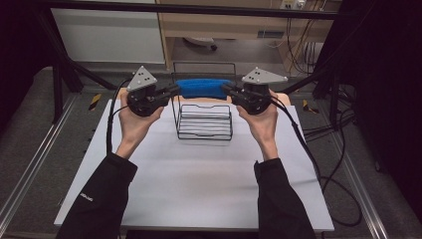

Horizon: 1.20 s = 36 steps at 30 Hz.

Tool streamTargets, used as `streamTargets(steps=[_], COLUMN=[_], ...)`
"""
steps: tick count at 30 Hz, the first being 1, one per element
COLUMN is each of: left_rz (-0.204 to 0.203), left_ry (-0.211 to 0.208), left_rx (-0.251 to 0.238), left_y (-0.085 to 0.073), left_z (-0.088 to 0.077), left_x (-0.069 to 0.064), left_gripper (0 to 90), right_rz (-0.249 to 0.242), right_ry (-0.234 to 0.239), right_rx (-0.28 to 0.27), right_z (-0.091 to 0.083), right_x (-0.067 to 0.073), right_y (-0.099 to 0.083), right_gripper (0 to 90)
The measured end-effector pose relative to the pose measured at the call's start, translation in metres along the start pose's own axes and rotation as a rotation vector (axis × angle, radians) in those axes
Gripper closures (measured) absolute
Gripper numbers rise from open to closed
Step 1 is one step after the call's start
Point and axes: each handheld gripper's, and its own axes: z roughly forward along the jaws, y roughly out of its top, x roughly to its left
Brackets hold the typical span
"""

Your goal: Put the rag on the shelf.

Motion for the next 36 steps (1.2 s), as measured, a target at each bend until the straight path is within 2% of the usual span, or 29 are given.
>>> streamTargets(steps=[6, 8, 13, 14, 17, 22, 28, 34, 36], left_rz=[-0.055, -0.063, -0.096, -0.110, -0.122, -0.118, -0.101, -0.078, -0.076], left_ry=[-0.023, -0.028, -0.033, -0.052, -0.080, -0.092, -0.077, -0.057, -0.054], left_rx=[-0.014, -0.021, -0.005, 0.031, 0.073, 0.118, 0.139, 0.165, 0.171], left_y=[0.009, 0.013, 0.015, 0.012, 0.006, -0.001, -0.004, -0.010, -0.013], left_z=[-0.007, -0.008, -0.007, -0.003, 0.002, 0.010, 0.016, 0.022, 0.024], left_x=[0.003, 0.003, 0.006, 0.006, 0.005, 0.003, 0.003, 0.002, 0.002], left_gripper=[72.3, 72.0, 78.4, 81.6, 86.5, 89.6, 89.8, 89.9, 89.9], right_rz=[-0.004, -0.006, -0.026, -0.028, -0.034, -0.049, -0.057, -0.028, -0.019], right_ry=[0.005, 0.007, 0.013, 0.015, 0.018, 0.017, 0.017, 0.030, 0.036], right_rx=[0.016, 0.018, 0.031, 0.033, 0.035, 0.045, 0.050, 0.026, 0.019], right_z=[0.002, 0.003, 0.006, 0.006, 0.005, 0.006, 0.007, 0.003, 0.001], right_x=[-0.001, -0.001, 0.000, 0.000, 0.000, 0.000, 0.000, 0.000, -0.001], right_y=[-0.006, -0.008, -0.011, -0.012, -0.013, -0.015, -0.016, -0.013, -0.012], right_gripper=[84.6, 84.3, 84.0, 83.9, 83.3, 81.3, 74.6, 61.4, 61.1])
